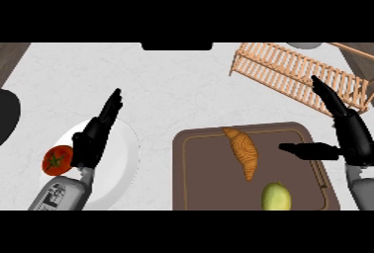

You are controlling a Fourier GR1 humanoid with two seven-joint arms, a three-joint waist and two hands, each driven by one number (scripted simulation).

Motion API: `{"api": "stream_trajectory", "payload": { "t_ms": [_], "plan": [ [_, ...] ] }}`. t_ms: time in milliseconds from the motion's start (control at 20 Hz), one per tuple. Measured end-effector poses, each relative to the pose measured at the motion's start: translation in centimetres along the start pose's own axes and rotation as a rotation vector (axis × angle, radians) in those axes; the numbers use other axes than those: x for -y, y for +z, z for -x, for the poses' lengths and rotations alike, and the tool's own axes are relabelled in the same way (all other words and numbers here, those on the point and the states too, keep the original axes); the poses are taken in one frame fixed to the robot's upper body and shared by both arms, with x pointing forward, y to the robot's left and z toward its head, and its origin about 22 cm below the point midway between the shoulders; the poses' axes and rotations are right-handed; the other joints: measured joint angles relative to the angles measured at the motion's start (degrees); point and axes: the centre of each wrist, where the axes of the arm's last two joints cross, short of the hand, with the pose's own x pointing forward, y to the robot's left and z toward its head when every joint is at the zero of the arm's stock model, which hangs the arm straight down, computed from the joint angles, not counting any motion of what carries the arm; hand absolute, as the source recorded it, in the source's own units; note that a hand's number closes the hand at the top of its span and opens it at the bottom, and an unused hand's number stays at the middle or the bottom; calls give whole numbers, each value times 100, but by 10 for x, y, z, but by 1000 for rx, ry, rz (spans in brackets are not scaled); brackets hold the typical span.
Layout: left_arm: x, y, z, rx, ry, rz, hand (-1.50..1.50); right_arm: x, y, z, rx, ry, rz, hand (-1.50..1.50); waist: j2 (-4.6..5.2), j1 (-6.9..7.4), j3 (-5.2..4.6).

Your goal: Pick the croissant from the tray and place it in the tiered shelf

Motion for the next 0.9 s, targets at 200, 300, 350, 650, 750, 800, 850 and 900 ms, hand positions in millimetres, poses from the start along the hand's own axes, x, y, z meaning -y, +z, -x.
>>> {"api": "stream_trajectory", "payload": {
  "t_ms": [200,300,350,650,750,800,850,900],
  "plan": [
    [-5,1,0,3,-4,-7,0,0,-2,-37,-27,97,-97,-150,-11,-9,-4],
    [0,4,7,1,-4,-3,0,-3,-4,-54,-52,156,-139,-150,-10,0,-6],
    [1,3,5,-1,0,-5,0,-3,-6,-65,-63,190,-167,-150,-13,1,-8],
    [-2,-1,3,6,-8,1,0,-12,-8,-112,-149,447,-354,-150,-13,31,-16],
    [-5,-1,2,7,-9,3,0,-19,-5,-126,-180,536,-391,-150,-15,37,-15],
    [-5,-1,0,12,-5,4,0,-25,-3,-131,-193,575,-402,-150,-14,47,-14],
    [-3,-4,-1,15,-1,2,0,-30,-2,-137,-205,607,-413,-150,-10,44,-12],
    [-5,-6,0,14,2,3,0,-34,-2,-144,-219,633,-425,-150,-6,39,-10]
  ]
}}
